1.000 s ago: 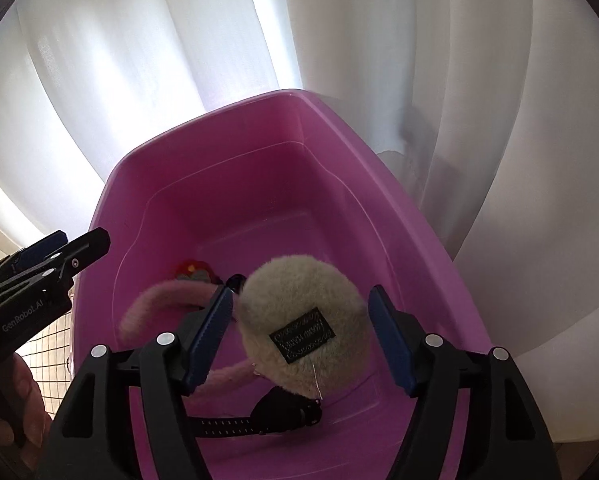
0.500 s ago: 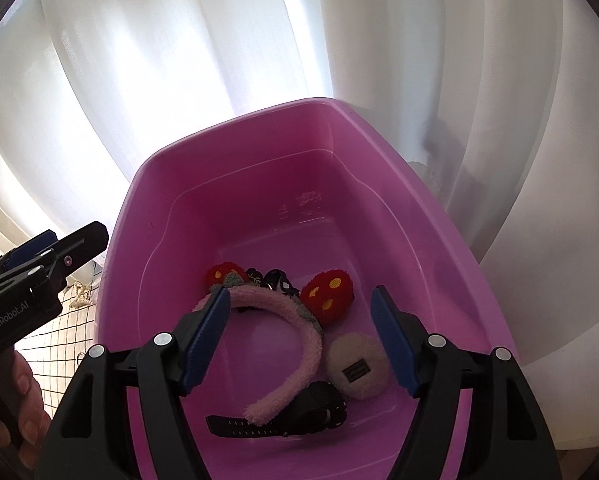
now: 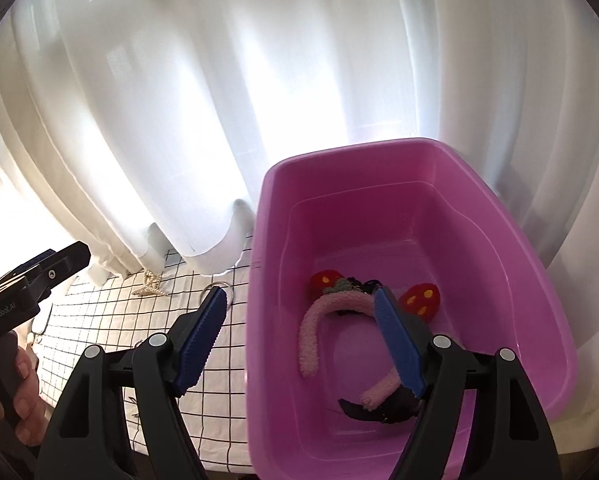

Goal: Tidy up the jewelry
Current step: 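Withdraw both tools from the tub toward the metal hoop rings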

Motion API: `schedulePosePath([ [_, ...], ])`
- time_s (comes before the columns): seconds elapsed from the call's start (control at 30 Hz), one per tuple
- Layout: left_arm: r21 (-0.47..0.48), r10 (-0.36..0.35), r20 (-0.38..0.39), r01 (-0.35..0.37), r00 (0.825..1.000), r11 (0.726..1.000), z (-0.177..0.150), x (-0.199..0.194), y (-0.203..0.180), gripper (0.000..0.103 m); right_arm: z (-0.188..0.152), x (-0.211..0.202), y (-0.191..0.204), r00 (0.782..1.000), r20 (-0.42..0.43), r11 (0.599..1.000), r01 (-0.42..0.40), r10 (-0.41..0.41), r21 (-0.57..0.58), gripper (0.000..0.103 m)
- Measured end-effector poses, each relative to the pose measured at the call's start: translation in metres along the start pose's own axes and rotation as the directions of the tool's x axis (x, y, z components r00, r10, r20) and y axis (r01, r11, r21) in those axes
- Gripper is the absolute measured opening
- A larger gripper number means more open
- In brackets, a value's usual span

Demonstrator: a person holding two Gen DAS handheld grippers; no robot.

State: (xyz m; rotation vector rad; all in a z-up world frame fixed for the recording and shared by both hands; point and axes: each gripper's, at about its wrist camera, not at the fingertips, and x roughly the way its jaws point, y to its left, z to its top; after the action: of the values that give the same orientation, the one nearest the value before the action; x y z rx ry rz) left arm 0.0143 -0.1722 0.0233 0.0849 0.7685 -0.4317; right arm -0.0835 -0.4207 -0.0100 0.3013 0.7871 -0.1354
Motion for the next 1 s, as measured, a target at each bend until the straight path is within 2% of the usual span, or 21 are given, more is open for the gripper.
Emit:
schedulePosePath([
  [0.13, -0.069, 0.090, -0.030, -0.092, 0.995, 0.993, -0.011, -0.003, 0.077, 0.097, 0.002, 0.006, 0.041, 0.997, 0.001, 0.996, -0.072, 0.072, -0.051, 0.073],
  [0.27, -0.131, 0.188, -0.064, -0.195, 0.980, 0.972, -0.027, 0.002, 0.144, 0.097, 0.003, 0.020, 0.076, 0.993, -0.018, 0.990, -0.117, 0.116, -0.079, 0.073],
  [0.4, -0.176, 0.218, -0.133, -0.240, 0.967, 0.955, -0.052, 0.016, 0.186, 0.097, -0.005, 0.043, 0.110, 0.987, -0.075, 0.983, -0.146, 0.139, -0.107, 0.074],
  [0.53, -0.186, 0.188, -0.204, -0.227, 0.961, 0.956, -0.080, 0.043, 0.197, 0.097, -0.021, 0.075, 0.131, 0.981, -0.141, 0.982, -0.149, 0.133, -0.116, 0.074],
  [0.73, -0.168, 0.122, -0.288, -0.175, 0.950, 0.970, -0.118, 0.092, 0.179, 0.097, -0.043, 0.134, 0.132, 0.969, -0.226, 0.989, -0.123, 0.102, -0.082, 0.074],
  [0.9, -0.148, 0.104, -0.331, -0.160, 0.938, 0.976, -0.137, 0.130, 0.159, 0.097, -0.051, 0.183, 0.126, 0.967, -0.244, 0.991, -0.094, 0.070, -0.090, 0.074],
  [1.0, -0.152, 0.120, -0.336, -0.179, 0.934, 0.972, -0.142, 0.145, 0.156, 0.097, -0.053, 0.215, 0.123, 0.959, -0.276, 0.992, -0.085, 0.057, -0.090, 0.074],
])
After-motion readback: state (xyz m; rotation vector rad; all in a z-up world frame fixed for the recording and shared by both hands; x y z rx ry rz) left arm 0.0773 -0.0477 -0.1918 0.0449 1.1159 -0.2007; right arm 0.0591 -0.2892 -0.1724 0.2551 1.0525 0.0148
